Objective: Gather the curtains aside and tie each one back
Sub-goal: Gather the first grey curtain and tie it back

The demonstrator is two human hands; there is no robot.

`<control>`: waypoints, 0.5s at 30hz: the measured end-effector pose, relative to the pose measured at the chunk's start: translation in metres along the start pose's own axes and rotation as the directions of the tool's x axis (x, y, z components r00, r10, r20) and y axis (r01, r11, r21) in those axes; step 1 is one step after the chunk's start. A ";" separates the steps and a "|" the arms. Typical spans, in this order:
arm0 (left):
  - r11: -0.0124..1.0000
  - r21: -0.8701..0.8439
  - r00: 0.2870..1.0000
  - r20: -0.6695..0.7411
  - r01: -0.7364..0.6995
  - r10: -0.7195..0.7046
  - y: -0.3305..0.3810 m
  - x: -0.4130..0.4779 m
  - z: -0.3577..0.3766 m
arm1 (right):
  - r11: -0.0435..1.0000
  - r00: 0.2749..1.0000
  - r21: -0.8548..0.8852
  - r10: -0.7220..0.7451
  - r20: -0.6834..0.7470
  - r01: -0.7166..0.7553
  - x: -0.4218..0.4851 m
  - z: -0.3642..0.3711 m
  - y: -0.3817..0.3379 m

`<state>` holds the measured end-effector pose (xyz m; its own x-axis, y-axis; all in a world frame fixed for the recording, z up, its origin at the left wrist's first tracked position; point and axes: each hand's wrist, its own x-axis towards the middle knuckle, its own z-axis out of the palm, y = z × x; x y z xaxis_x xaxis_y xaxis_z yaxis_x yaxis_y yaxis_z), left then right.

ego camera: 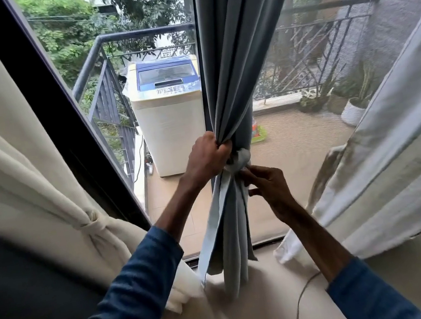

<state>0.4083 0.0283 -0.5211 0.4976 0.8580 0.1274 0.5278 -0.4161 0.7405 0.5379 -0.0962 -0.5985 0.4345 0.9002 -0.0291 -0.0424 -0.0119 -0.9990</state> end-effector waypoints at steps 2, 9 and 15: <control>0.999 0.053 0.999 -0.029 0.014 -0.012 -0.004 0.000 -0.001 | 0.953 0.993 -0.290 -0.108 -0.052 0.088 0.000 -0.009 0.016; 0.991 0.112 0.994 -0.079 -0.067 0.076 -0.007 0.000 0.013 | 0.935 0.994 -0.353 -0.002 -0.108 -0.036 -0.008 -0.008 0.054; 0.985 -0.142 0.988 -0.131 -0.099 0.081 -0.011 -0.010 0.020 | 0.979 0.988 -0.179 0.075 -0.137 -0.099 -0.010 -0.004 0.050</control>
<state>0.4113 0.0183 -0.5441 0.4440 0.8537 0.2722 0.3723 -0.4521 0.8105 0.5348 -0.1076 -0.6479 0.5490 0.8288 -0.1079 0.0763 -0.1783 -0.9810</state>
